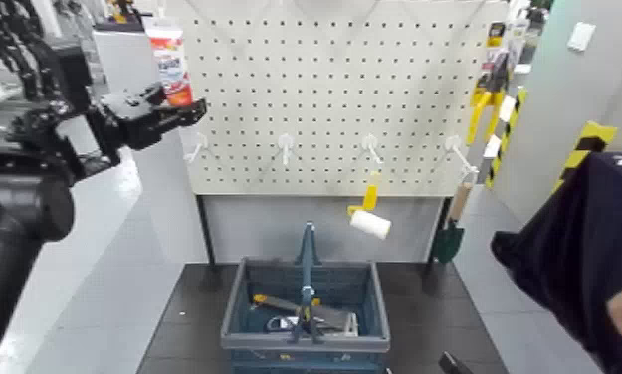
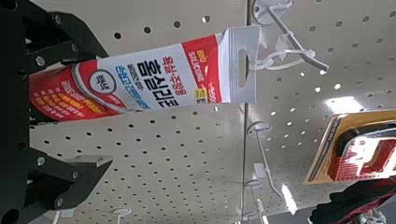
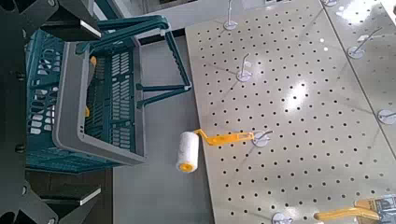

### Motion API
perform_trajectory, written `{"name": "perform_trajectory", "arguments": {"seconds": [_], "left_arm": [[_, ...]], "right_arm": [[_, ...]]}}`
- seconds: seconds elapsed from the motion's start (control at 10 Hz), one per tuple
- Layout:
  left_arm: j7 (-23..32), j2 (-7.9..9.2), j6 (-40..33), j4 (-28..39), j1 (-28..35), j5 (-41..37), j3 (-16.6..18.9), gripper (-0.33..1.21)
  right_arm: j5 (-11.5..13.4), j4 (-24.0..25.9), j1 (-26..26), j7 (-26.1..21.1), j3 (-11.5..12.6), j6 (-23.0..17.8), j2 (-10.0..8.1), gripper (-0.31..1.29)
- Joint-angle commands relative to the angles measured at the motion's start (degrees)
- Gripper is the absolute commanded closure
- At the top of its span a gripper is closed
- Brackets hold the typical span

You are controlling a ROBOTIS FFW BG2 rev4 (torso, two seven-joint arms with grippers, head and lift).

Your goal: Put the red glue tube into the crate.

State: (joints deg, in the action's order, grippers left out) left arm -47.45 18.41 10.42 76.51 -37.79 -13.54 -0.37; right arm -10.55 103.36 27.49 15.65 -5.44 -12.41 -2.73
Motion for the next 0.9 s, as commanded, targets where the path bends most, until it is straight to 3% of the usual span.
{"name": "perform_trajectory", "arguments": {"seconds": [0.1,0.9], "left_arm": [[0.3,0.04,0.0,0.7,-0.4,-0.5,-0.2,1.05],[1.4,0.22,0.0,4.5,-0.4,-1.0,0.4,1.07]], "right_arm": [[0.0,0.0,0.0,0.1,0.1,0.1,0.01,0.15],[0.0,0.1,0.0,0.2,0.2,0.4,0.10,0.15]]}}
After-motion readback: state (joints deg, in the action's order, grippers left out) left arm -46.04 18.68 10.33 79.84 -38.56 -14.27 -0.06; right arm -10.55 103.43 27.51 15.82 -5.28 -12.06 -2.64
